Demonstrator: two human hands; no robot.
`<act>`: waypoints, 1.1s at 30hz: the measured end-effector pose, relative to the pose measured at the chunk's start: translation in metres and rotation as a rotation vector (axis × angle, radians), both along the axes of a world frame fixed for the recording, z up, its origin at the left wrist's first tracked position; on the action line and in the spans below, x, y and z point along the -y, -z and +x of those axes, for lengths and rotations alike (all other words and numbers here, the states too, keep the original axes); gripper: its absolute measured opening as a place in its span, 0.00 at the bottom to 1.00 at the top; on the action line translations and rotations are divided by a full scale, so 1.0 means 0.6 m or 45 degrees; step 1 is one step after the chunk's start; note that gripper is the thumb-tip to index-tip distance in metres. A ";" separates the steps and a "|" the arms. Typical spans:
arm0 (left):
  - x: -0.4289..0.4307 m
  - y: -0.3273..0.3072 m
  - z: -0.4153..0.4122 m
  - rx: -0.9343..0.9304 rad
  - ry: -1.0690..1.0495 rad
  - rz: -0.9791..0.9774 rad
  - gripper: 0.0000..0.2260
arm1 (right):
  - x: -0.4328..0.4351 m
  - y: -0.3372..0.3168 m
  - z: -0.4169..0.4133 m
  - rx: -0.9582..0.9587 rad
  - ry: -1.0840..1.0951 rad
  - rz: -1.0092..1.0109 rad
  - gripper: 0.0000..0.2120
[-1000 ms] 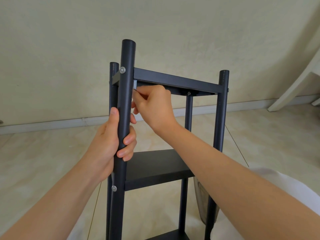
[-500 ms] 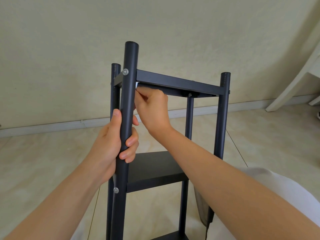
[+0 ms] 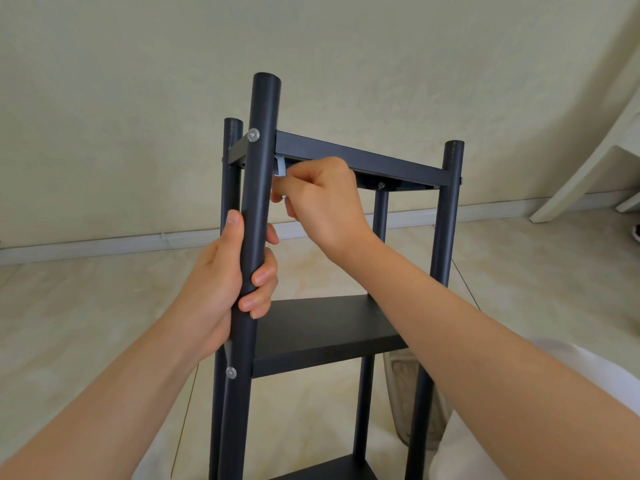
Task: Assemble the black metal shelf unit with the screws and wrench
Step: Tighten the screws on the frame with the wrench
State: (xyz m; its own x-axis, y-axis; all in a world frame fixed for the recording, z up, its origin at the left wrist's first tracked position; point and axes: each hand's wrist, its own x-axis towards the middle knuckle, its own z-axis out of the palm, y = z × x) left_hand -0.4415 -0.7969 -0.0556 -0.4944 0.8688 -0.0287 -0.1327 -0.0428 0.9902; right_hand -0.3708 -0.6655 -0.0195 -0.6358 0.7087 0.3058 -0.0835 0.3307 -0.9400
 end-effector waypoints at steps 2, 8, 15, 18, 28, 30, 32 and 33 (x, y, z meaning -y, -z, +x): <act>0.000 -0.002 0.002 -0.007 0.010 -0.004 0.24 | -0.001 -0.002 0.001 0.005 -0.002 0.013 0.13; 0.000 -0.001 0.003 -0.003 0.007 -0.006 0.25 | 0.002 0.006 -0.002 0.063 0.005 0.094 0.14; -0.001 -0.003 0.005 -0.007 0.019 -0.008 0.24 | -0.003 0.017 -0.008 0.011 0.009 0.132 0.16; 0.000 -0.003 0.005 -0.003 0.012 -0.012 0.24 | -0.003 0.022 -0.014 -0.006 0.038 0.205 0.16; -0.001 -0.003 0.007 0.005 0.029 0.003 0.25 | 0.002 0.054 -0.047 -0.234 0.198 0.308 0.20; -0.002 -0.002 0.008 -0.004 0.036 0.012 0.25 | 0.002 0.054 -0.050 -0.266 0.221 0.323 0.20; -0.002 -0.002 0.009 -0.004 0.042 0.014 0.25 | 0.000 0.054 -0.053 -0.284 0.233 0.318 0.22; -0.003 -0.002 0.010 -0.002 0.044 0.016 0.25 | -0.001 0.054 -0.054 -0.276 0.237 0.312 0.22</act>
